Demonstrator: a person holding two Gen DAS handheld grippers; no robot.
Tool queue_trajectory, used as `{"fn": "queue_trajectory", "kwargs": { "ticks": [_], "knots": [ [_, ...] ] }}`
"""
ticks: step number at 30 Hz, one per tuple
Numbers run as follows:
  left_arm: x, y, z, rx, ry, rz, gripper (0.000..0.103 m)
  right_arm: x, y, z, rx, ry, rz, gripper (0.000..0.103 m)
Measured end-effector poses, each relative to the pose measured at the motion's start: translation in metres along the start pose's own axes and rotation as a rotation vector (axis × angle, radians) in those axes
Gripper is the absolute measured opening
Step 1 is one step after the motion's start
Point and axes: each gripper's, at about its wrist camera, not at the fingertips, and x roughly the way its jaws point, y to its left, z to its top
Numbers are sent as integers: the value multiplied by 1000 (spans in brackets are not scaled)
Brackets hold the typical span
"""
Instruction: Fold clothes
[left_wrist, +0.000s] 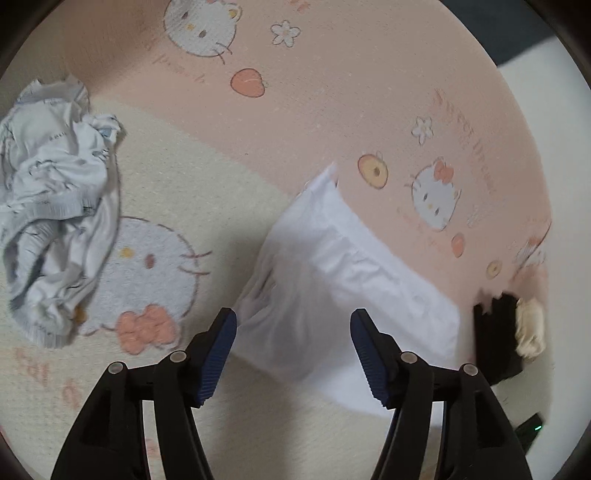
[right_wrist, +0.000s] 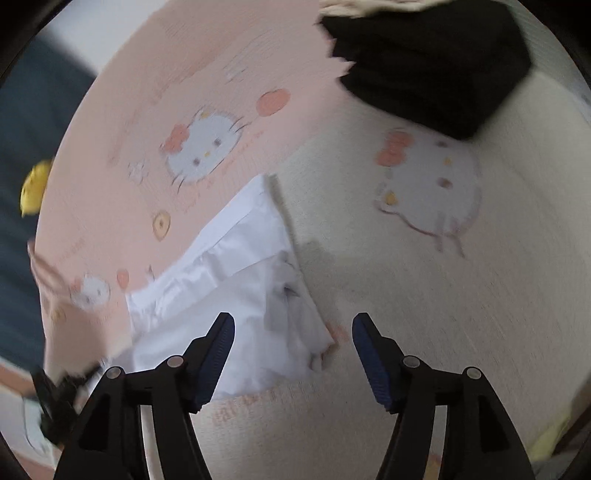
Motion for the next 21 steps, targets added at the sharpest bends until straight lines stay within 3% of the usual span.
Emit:
{"fn": "queue_trajectory", "kwargs": {
  "ticks": [4,7,9,13,15,17,21],
  "knots": [
    [1,-4,-15,132,25,88,62,-16,0,-12,-18,-18,-46,68],
    [12,-26,-29,353,41,174,62,-16,14,-20,-141,-35,-115,68],
    [20,-40,-41,555,52,235,62,-15,34,-30,-328,-54,-207,68],
    [38,-61,-74,962,-4,401,62,-2,80,-67,-791,-95,-407,68],
    [48,-66,-92,1156,-48,496,62,7,96,-86,-966,-109,-464,68],
    [53,-68,-105,1303,-87,549,62,16,106,-97,-1056,-98,-494,68],
    [58,-68,-114,1469,-116,571,62,27,114,-107,-1152,-72,-495,68]
  ]
}}
